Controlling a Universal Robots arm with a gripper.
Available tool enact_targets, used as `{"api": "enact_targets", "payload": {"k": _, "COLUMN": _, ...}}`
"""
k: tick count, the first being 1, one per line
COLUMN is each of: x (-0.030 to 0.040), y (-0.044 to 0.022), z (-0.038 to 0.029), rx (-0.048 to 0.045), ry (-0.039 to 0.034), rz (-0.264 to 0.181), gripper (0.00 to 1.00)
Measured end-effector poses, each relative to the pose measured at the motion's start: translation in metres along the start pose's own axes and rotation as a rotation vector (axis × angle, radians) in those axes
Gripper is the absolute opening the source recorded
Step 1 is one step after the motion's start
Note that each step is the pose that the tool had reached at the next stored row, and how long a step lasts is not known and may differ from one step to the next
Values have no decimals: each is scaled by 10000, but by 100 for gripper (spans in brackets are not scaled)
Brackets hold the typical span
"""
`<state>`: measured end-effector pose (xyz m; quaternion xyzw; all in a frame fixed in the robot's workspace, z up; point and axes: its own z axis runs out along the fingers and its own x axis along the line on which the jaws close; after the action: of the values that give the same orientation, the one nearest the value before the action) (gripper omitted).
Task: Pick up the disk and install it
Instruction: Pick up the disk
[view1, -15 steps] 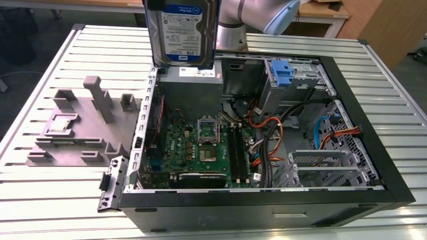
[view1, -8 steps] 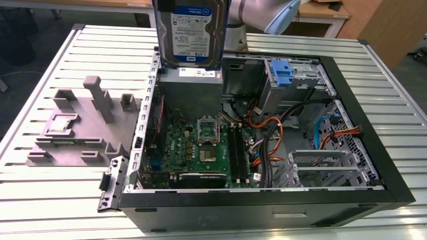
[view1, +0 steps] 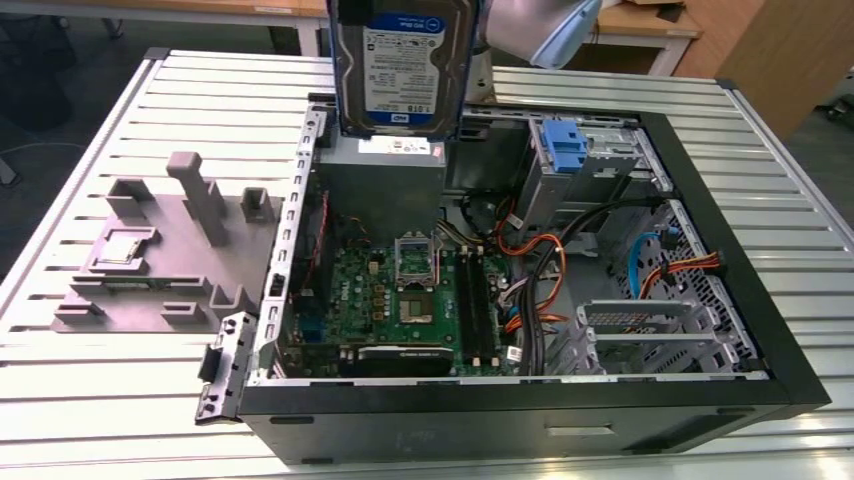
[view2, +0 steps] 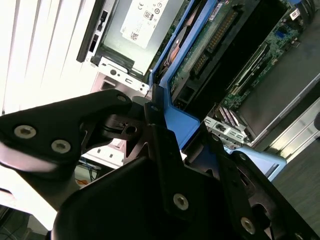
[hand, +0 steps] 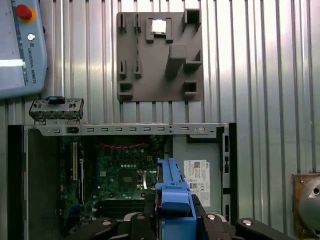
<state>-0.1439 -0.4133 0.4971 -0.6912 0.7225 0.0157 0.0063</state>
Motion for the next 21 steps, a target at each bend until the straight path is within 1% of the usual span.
{"api": "enact_targets", "payload": {"k": 9, "x": 2, "y": -126, "z": -2, "rx": 0, "ry": 0, "rz": -1, "gripper": 37}}
{"api": "enact_targets", "payload": {"k": 21, "x": -2, "y": -266, "z": -3, "rx": 0, "ry": -1, "rz": -1, "gripper": 37}}
